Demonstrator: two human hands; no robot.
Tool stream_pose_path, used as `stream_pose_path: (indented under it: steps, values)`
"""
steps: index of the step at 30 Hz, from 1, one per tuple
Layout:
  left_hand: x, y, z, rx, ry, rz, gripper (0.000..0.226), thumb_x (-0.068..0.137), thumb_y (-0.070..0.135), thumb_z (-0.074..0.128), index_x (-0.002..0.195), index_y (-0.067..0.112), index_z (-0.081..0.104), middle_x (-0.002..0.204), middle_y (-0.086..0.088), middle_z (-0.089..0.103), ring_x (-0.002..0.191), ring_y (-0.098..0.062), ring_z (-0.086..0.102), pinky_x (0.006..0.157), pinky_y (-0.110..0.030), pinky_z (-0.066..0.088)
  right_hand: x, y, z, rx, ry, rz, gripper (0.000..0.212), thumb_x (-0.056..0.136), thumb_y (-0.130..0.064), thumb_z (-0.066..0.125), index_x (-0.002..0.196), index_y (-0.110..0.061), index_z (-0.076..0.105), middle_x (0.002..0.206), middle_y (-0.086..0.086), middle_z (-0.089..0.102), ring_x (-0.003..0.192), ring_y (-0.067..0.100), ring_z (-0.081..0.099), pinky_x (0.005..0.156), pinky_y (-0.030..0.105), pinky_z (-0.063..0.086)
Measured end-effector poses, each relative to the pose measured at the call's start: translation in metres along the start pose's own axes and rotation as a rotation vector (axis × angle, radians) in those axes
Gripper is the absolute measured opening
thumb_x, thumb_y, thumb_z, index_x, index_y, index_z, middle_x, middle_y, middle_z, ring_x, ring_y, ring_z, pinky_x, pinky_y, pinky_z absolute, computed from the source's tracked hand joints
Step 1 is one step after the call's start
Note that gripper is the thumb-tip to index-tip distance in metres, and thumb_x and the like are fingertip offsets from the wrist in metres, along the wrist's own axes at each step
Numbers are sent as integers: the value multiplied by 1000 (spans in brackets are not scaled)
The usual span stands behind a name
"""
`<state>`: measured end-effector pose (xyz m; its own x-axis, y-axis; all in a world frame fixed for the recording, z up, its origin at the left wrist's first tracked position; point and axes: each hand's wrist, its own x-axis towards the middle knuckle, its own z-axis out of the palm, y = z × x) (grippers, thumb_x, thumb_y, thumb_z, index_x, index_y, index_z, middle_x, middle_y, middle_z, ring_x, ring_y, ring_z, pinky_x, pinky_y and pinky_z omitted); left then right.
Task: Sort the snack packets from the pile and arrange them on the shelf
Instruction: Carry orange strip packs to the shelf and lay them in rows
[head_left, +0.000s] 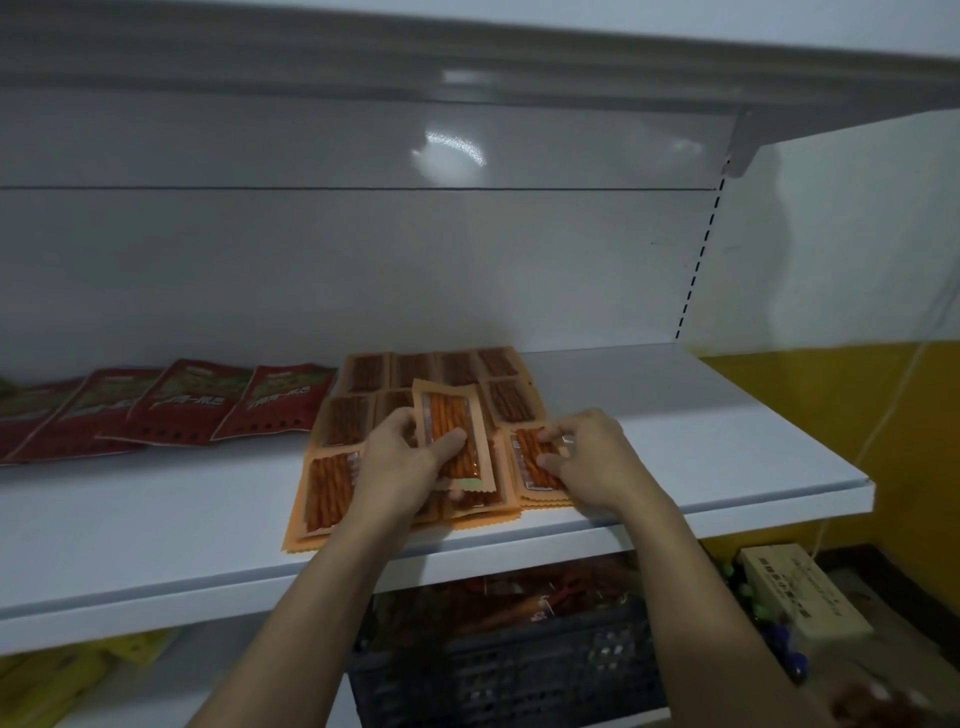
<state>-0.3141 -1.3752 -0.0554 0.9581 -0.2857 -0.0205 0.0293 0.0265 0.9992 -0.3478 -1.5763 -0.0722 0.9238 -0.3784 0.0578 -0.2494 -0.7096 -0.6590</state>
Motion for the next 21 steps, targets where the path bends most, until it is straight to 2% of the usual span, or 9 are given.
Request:
stream_pose_path:
  steps: [3, 5, 7, 9, 12, 16, 18, 20, 21]
  values:
    - [1, -2, 3, -26, -6, -22, 21, 93, 19, 65, 111, 13, 57, 89, -9, 76, 73, -28, 74, 62, -37, 58, 1, -1, 2, 25, -12, 7, 28, 89, -28, 70, 117, -30, 66, 122, 3, 54, 101, 16, 63, 87, 34, 57]
    - [4, -3, 6, -45, -3, -38, 20, 94, 22, 63, 112, 13, 59, 89, -9, 76, 74, -26, 74, 62, -35, 57, -1, -8, 0, 5, 97, -59, 28, 90, -31, 67, 119, -30, 65, 120, 0, 54, 111, 17, 56, 91, 37, 53]
    - [8, -4, 7, -45, 4, -48, 20, 98, 27, 58, 112, 13, 61, 89, -9, 76, 76, -26, 74, 67, -37, 58, -7, -22, -3, 116, 123, -126, 30, 93, -34, 63, 124, -32, 61, 116, -6, 56, 105, 11, 57, 85, 30, 53]
    - [12, -4, 5, -38, 2, -50, 21, 100, 29, 53, 112, 13, 62, 88, -9, 75, 78, -26, 74, 73, -39, 59, -13, -39, -3, 322, -34, -153, 33, 94, -36, 62, 126, -34, 58, 109, -12, 63, 94, 4, 62, 74, 22, 52]
    - [16, -1, -1, -77, -16, -19, 22, 102, 24, 51, 112, 10, 64, 98, -12, 74, 88, -27, 72, 78, -43, 59, -12, -59, 7, 388, -160, -211, 39, 91, -33, 67, 129, -33, 57, 106, -9, 70, 88, 6, 68, 73, 27, 57]
    - [22, 7, -19, -23, 50, 36, 18, 100, 22, 54, 106, 13, 69, 96, -6, 75, 89, -22, 73, 81, -42, 59, 6, -80, 23, 421, -86, -268, 39, 85, -20, 75, 119, -34, 64, 105, -18, 68, 95, 7, 66, 85, 33, 57]
    - [29, 11, -33, 46, 89, 88, 18, 98, 24, 59, 107, 14, 70, 95, -4, 75, 84, -19, 72, 75, -37, 59, 20, -86, 28, 452, -31, -305, 38, 79, -15, 79, 107, -38, 68, 103, -23, 66, 97, 10, 66, 88, 35, 55]
    - [39, 16, -50, 147, 145, 137, 23, 95, 26, 64, 114, 15, 69, 99, -1, 73, 81, -14, 69, 69, -32, 57, 37, -89, 27, 433, 69, -293, 36, 78, -9, 78, 100, -36, 69, 104, -12, 69, 97, 15, 66, 86, 28, 53]
    - [45, 18, -60, 213, 170, 161, 24, 94, 26, 65, 116, 18, 68, 101, 1, 72, 83, -13, 68, 72, -31, 56, 46, -89, 24, 409, 125, -269, 33, 79, -7, 77, 101, -31, 70, 102, -6, 69, 96, 15, 65, 80, 19, 51]
